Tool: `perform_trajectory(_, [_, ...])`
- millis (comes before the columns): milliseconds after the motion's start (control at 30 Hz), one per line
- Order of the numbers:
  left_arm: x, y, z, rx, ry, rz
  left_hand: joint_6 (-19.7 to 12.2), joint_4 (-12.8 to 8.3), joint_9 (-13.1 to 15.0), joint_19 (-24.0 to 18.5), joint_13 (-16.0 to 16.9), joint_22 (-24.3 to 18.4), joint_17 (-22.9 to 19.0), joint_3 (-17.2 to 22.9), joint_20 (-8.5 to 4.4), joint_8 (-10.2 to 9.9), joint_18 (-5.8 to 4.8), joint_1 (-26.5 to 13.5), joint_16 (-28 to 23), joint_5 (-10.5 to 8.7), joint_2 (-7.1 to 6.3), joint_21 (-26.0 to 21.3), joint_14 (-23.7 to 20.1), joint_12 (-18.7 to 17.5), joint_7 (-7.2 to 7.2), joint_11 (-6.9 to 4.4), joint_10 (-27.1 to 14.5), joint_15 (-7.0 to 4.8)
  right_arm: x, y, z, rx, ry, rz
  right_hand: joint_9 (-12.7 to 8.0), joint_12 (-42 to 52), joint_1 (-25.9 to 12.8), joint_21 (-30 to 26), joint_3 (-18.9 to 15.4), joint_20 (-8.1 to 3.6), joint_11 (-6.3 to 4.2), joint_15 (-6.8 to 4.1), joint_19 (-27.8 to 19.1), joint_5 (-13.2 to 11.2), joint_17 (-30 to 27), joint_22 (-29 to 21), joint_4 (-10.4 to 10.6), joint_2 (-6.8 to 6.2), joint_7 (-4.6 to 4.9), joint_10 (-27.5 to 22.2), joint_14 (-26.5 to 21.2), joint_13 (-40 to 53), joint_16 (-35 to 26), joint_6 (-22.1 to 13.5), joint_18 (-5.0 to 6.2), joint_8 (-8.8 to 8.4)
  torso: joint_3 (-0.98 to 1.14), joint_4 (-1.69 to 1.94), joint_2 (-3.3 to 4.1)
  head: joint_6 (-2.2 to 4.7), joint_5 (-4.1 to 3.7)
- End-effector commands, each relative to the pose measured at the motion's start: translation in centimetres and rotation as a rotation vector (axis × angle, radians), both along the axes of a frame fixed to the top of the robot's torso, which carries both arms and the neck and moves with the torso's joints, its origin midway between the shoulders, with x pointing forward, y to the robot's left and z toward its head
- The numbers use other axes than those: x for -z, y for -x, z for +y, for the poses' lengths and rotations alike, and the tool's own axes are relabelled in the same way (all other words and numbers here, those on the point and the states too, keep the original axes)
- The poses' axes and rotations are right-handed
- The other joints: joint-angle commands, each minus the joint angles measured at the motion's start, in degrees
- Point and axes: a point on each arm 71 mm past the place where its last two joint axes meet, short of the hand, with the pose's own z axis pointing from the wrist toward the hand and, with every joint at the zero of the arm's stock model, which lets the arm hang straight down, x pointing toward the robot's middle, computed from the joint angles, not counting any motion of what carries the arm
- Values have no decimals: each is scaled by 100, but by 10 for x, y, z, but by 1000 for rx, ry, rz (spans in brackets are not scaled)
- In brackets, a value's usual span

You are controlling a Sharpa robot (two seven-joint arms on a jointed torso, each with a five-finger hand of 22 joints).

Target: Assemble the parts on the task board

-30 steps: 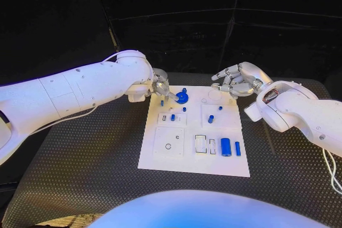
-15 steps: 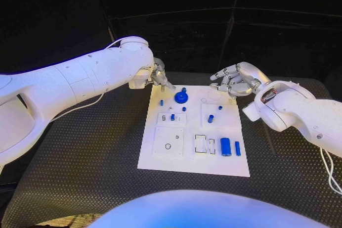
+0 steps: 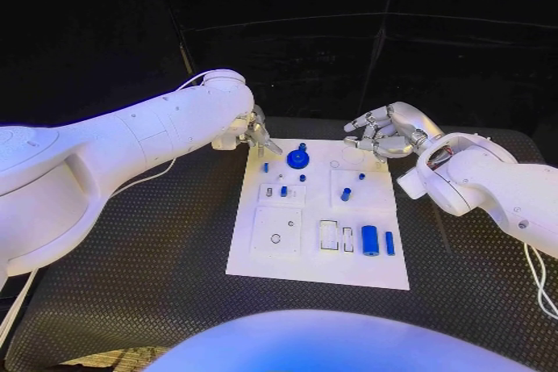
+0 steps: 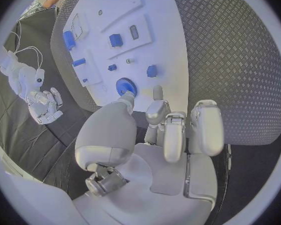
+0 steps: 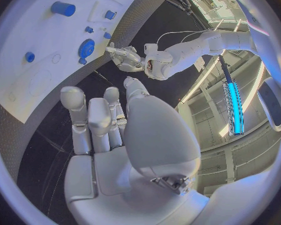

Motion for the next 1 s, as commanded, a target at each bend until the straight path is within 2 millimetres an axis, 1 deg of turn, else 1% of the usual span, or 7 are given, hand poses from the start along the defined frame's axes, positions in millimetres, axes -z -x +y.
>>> perform_trajectory(33, [3, 0, 1, 14, -14, 19, 47, -9, -22, -24, -3, -7, 1509, -54, 37, -36, 56, 17, 18, -22, 59, -25, 594, -1, 16, 28, -24, 33, -1, 0, 2, -15, -8, -1, -8, -26, -44, -25, -11, 5, -10, 4, -30, 7, 8, -5, 32, 3, -9, -25, 12, -3, -1, -49, 117, 17, 4, 4, -7, 1, -3])
perform_trajectory(233, [11, 1, 4, 8, -20, 40, 68, -18, -53, -24, -11, -5, 1509, -108, 42, -66, 56, 82, 18, -21, 74, -28, 594, 0, 18, 30, -33, 37, -1, 0, 2, -17, -9, -1, -8, -19, -44, -28, -9, 6, -10, 4, -32, 7, 6, -9, 32, 5, -10, -20, 12, 5, -4, -49, 118, 17, 3, 14, -3, 1, -4])
perform_trajectory(333, [15, 2, 4, 7, -23, 52, 76, -20, -65, -26, -16, -6, 1509, -130, 44, -79, 57, 111, 18, -20, 82, -30, 594, -1, 18, 31, -37, 38, -1, 0, 3, -17, -9, -1, -8, -19, -44, -28, -9, 6, -10, 4, -32, 7, 6, -9, 32, 5, -10, -20, 12, 5, -4, -49, 118, 17, 5, 9, -10, 1, 7])
perform_trajectory(467, [20, 4, 4, 13, -26, 72, 85, -22, -78, -32, -23, -15, 1509, -153, 45, -92, 59, 140, 18, -20, 92, -38, 594, -4, 18, 32, -43, 39, -1, 0, 3, -18, -10, -1, -8, -19, -44, -28, -9, 6, -10, 4, -32, 7, 6, -9, 32, 5, -10, -20, 12, 5, -4, -49, 118, 17, 8, 5, -6, 1, -8])
perform_trajectory(667, [24, 6, 3, 18, -26, 88, 114, -29, -101, -35, -26, -16, 1509, -200, 48, -109, 61, 215, 18, -18, 116, -44, 594, 0, 14, 30, -48, 40, -1, 0, 3, -18, -10, 0, -7, -24, -39, -31, -4, 6, -11, 4, -33, 10, 3, -12, 32, 11, -10, -25, 11, -3, -8, -49, 119, 19, 9, 6, -11, 1, -8])
perform_trajectory(900, [25, 6, 3, 15, -23, 89, 156, -39, -124, -32, -32, -8, 1509, -245, 48, -120, 60, 324, 18, -15, 174, -44, 594, 4, 8, 25, -51, 38, -1, 0, 3, -18, -9, 0, -7, -24, -39, -31, -4, 6, -11, 4, -33, 10, 3, -12, 32, 11, -10, -25, 11, -3, -8, -49, 119, 19, 7, 16, -12, 1, -10])
perform_trajectory(1000, [25, 6, 3, 12, -13, 89, 179, -50, -140, -33, -39, -8, 1509, -270, 47, -129, 61, 421, 18, -13, 228, -48, 594, 6, 3, 21, -54, 36, -1, 0, 3, -18, -9, 1, -7, -24, -39, -31, -4, 6, -11, 4, -33, 10, 3, -12, 32, 11, -10, -25, 11, -3, -8, -49, 119, 19, 8, 11, -12, 1, -8])
